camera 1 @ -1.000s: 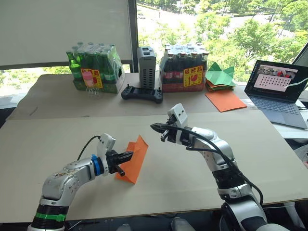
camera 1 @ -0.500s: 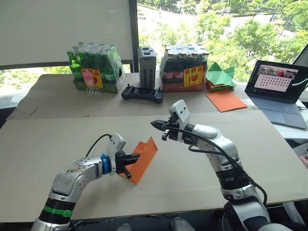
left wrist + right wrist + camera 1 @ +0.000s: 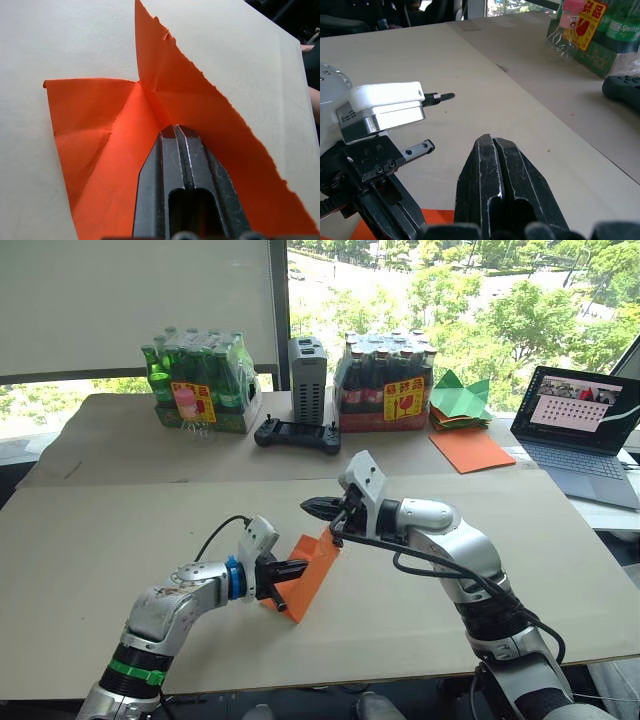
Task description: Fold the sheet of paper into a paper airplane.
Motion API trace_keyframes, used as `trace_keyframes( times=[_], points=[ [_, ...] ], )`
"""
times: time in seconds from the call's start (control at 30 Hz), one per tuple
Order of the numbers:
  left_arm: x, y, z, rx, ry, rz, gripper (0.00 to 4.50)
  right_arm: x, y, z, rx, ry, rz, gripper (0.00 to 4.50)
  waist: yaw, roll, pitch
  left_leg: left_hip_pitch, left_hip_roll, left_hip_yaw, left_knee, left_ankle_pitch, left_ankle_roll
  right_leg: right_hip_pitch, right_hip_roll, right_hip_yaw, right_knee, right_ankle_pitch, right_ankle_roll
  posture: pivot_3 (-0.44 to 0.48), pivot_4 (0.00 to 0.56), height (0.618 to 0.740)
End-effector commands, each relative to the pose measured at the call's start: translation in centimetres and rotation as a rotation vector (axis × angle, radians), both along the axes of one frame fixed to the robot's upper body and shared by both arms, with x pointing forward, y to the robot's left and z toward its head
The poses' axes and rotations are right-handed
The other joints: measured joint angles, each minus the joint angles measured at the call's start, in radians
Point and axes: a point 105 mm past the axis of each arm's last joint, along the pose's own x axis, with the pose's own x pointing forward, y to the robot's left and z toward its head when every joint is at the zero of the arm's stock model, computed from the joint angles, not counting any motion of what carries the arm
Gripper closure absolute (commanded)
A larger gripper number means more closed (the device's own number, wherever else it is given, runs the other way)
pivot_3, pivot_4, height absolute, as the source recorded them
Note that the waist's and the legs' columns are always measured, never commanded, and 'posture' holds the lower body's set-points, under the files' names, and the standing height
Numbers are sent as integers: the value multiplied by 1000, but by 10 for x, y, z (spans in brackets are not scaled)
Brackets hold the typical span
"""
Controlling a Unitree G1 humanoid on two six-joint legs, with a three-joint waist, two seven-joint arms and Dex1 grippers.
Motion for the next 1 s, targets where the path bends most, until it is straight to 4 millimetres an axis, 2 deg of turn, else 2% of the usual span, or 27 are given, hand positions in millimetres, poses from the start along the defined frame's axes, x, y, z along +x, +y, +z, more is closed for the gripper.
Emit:
trace_keyframes(
  times=[0.03,0.4,0.57,1.0],
  points=[
    [-1,-6,12,-5,-64,-36,4481,-8,3,10,-4,-48,33,4500,0,0,0,0,0,0,0,0,0,0,0,0,0,0,0,0,150,740],
    [-2,-11,11,19,-78,-65,4481,-26,7,0,-114,-74,125,4500,5,0,0,0,0,0,1,0,0,0,0,0,0,0,0,0,150,740],
    [0,-12,11,19,-83,-68,4481,-34,9,-14,-265,-120,204,4500,11,0,0,0,0,0,2,0,0,1,0,0,0,0,0,0,150,740],
    [1,-15,11,9,-85,-61,4481,-31,5,-26,-400,-171,236,4500,12,0,0,-1,0,0,4,0,0,1,0,0,1,0,1,0,150,740]
  ],
)
